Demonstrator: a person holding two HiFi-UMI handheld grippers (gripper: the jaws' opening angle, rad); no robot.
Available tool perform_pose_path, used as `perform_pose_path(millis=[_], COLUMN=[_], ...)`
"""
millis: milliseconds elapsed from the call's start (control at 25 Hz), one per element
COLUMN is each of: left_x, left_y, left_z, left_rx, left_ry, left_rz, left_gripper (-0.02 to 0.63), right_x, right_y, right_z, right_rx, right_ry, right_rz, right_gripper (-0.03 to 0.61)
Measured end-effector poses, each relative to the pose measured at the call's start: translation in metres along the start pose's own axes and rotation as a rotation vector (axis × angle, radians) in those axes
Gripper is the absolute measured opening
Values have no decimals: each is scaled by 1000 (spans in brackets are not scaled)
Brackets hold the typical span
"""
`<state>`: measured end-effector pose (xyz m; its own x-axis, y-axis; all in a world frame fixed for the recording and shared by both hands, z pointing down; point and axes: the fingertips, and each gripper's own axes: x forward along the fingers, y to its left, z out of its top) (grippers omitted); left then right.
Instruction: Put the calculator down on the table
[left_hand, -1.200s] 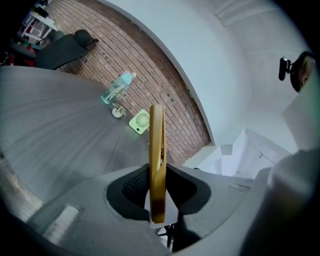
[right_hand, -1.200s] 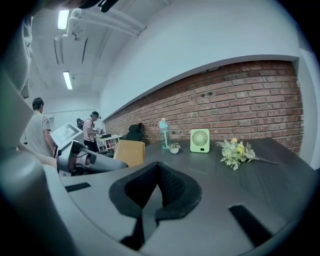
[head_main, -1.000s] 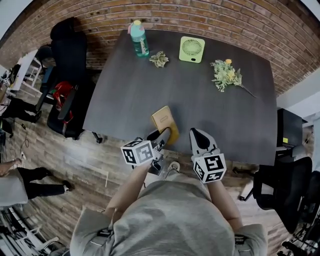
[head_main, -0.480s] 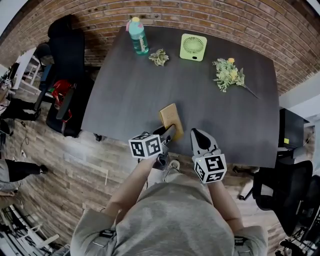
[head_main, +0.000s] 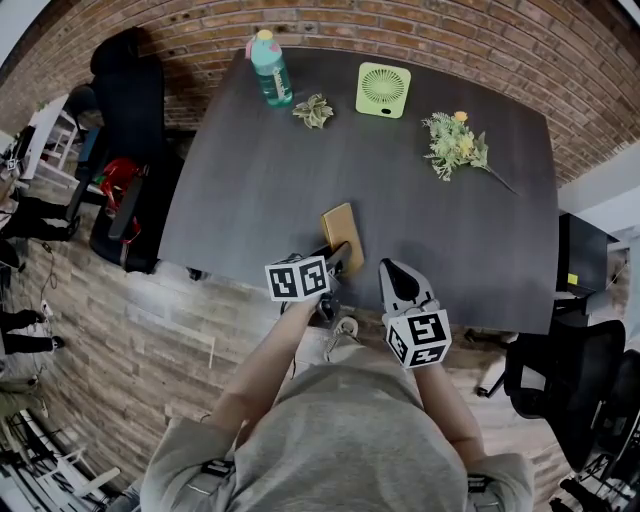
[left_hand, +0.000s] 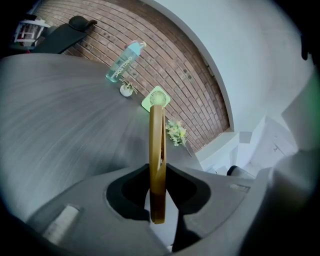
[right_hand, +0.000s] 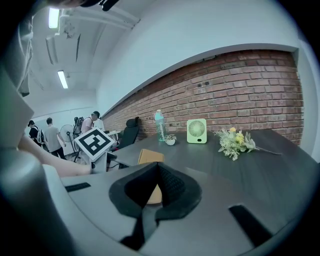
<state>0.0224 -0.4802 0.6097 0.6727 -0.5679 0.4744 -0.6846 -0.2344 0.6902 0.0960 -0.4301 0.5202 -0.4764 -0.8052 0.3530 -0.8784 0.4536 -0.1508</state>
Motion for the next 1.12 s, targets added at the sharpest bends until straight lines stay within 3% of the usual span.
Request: perform_pose_path(millis=[440,1120], left_x=[19,29], left_y=[9,37], left_z=[2,2], left_rx=[-34,-15], left_ry=[47,88], left_rz=[11,145], left_gripper=[92,138], right_x=[1,1], right_y=[-3,-2], right_z=[-3,-5], right_rx=[8,5], right_ry=[4,10], right_rz=[-3,-4], right_gripper=[2,2])
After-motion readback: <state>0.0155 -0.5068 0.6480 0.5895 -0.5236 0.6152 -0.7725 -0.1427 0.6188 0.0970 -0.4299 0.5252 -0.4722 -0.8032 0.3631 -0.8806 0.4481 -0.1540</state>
